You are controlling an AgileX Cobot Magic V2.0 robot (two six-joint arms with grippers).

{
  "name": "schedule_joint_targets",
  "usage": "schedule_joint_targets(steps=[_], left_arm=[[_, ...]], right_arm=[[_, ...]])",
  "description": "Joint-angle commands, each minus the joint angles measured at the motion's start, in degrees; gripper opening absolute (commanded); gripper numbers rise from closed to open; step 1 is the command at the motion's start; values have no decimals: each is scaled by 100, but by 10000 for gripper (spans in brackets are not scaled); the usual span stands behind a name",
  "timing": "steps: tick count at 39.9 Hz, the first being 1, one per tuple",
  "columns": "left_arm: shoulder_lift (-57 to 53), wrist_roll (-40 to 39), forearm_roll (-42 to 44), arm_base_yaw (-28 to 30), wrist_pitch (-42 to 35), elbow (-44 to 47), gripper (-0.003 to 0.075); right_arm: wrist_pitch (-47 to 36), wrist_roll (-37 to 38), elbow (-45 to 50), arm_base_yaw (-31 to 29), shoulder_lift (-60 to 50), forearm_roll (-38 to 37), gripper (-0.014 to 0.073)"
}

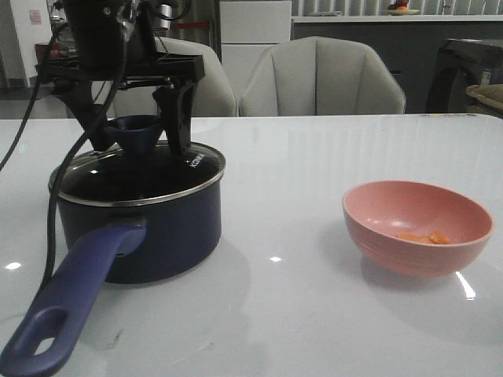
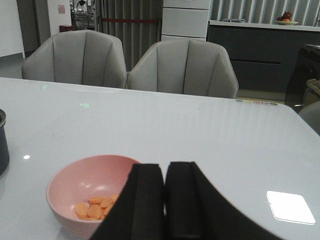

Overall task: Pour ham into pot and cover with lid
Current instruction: 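Lower the left gripper onto the purple lid knob and grasp it, then lift the glass lid off the saucepan with the left gripper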

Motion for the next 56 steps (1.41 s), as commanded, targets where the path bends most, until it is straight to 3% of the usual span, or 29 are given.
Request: schedule_joint_targets(steps=[1,14,30,35,56], left_arm=[[-202,-21,-92,19,26,-163,594],[-191,-21,-92,19,28,-163,573],[-191,-21,-92,19,38,-163,250],[-191,-21,-92,19,38,-163,197],[-191,-21,-92,3,230,-716,187]], right_arm=[[-475,-17,58,-40,-118,-55,160],[-475,-17,58,-40,-118,-55,160],[-475,-17,58,-40,-118,-55,160],[-475,-17,58,-40,-118,-55,160],[-475,-17,58,-40,-118,-55,160]])
